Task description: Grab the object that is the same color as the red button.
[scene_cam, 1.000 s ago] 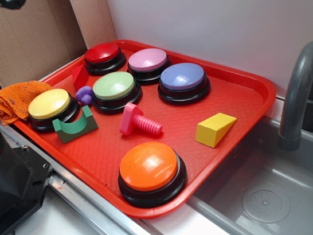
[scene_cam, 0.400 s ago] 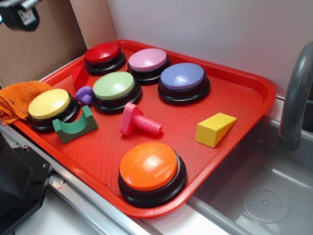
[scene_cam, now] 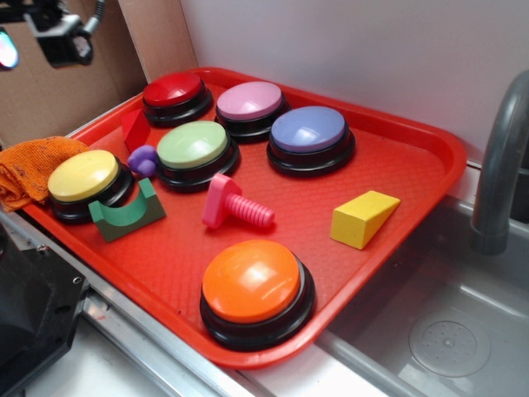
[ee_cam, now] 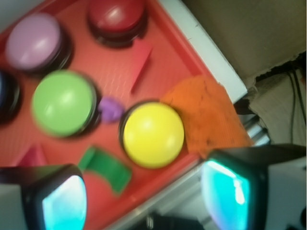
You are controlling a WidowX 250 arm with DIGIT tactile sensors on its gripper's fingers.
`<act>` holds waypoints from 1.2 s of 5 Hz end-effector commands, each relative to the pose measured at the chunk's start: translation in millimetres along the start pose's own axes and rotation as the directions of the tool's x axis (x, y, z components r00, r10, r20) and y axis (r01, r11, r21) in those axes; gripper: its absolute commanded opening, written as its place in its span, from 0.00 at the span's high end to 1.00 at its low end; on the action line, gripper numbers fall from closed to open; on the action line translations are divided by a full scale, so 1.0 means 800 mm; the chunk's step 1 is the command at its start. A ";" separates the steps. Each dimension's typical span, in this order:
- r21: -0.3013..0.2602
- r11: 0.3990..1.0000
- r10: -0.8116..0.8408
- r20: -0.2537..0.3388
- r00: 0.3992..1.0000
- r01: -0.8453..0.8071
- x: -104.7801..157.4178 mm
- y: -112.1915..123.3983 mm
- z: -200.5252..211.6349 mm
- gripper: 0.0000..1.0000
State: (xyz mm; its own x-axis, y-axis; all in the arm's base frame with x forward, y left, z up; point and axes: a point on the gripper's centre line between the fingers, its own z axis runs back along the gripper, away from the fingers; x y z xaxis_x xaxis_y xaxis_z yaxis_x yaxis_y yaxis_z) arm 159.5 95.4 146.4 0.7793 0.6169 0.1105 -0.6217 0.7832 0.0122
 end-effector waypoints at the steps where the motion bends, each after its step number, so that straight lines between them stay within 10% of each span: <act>1: 0.011 0.975 0.217 0.132 0.967 -0.220 0.047 0.022 -0.028 0.00; 3: 0.026 0.937 0.336 0.214 0.917 -0.350 0.077 0.029 -0.076 0.00; 6: -0.080 0.970 0.239 0.164 0.957 -0.228 0.098 0.005 -0.142 0.00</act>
State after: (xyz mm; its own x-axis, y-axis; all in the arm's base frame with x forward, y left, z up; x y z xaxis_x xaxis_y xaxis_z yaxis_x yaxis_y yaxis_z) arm 231.1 147.2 30.1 0.5988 0.7673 0.2295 -0.7741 0.6280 -0.0797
